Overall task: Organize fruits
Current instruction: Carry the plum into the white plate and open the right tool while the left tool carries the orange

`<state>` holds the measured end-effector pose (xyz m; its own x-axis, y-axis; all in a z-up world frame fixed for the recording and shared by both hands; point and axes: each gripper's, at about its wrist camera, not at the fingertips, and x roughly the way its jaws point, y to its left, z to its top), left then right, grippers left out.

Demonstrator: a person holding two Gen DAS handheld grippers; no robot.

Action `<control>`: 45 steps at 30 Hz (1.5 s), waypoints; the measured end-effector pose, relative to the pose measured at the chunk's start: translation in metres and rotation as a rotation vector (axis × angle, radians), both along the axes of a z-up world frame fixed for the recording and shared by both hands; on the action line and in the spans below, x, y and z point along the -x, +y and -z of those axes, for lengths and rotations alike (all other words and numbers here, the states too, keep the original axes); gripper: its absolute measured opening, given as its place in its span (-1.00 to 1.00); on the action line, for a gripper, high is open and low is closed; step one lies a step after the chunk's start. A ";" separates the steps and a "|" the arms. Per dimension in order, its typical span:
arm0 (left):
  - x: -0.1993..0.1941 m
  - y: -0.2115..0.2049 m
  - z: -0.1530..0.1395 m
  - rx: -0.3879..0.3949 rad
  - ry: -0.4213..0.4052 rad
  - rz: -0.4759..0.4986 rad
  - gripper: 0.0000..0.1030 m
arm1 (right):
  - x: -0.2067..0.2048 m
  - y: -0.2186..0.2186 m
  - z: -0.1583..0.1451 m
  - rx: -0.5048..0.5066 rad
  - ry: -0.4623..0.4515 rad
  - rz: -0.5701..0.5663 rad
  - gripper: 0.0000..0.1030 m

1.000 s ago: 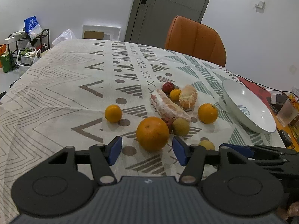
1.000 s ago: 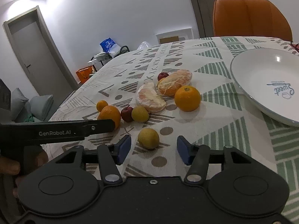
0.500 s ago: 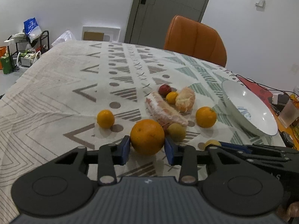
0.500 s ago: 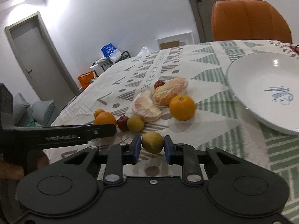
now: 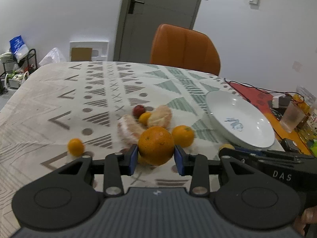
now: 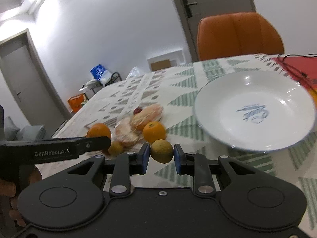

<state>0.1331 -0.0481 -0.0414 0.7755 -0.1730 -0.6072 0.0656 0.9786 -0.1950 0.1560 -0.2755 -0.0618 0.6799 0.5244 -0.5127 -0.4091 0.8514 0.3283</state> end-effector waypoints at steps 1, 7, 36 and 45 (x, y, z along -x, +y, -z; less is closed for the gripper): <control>-0.001 -0.005 -0.001 -0.004 -0.003 0.009 -0.27 | 0.000 -0.004 -0.001 -0.004 -0.005 0.009 -0.52; -0.003 -0.027 -0.005 -0.014 -0.017 0.051 -0.27 | -0.003 -0.027 -0.003 -0.014 -0.017 0.058 -0.52; -0.040 -0.111 -0.006 -0.064 -0.029 0.165 -0.27 | -0.017 -0.100 0.010 -0.062 -0.026 0.217 -0.41; -0.048 -0.132 -0.004 -0.063 -0.021 0.208 -0.27 | -0.008 -0.111 0.009 -0.078 -0.037 0.236 -0.41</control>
